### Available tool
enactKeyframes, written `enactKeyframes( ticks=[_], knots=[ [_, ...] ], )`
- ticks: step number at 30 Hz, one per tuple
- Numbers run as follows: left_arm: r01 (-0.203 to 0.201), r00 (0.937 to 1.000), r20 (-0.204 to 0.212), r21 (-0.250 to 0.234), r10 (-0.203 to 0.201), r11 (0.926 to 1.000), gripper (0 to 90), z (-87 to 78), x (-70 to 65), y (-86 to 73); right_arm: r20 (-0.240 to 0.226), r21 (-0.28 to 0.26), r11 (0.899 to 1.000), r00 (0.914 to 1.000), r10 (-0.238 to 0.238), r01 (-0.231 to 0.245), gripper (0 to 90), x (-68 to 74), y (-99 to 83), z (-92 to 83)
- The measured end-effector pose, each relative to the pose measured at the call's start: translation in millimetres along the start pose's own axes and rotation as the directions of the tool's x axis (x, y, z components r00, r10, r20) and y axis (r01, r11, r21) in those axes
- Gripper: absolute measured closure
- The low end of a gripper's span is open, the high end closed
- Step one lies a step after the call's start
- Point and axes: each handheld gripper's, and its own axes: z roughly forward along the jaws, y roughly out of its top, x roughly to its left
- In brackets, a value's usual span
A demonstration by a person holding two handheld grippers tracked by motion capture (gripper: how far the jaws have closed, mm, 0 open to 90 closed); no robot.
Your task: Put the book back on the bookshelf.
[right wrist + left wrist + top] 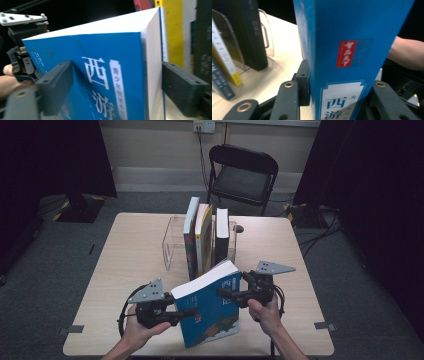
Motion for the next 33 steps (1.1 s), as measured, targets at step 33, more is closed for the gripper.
enactKeyframes(
  ticks=[33],
  knots=[
    [-0.071, 0.9712, -0.231, -0.043, 0.059, 0.9966, 55.8, 12.6, -13.6, -14.0, 0.019, -0.048, 0.996, 0.9974, -0.070, 0.071, 19.7, 11.4, 2.8, 0.7]
  ],
)
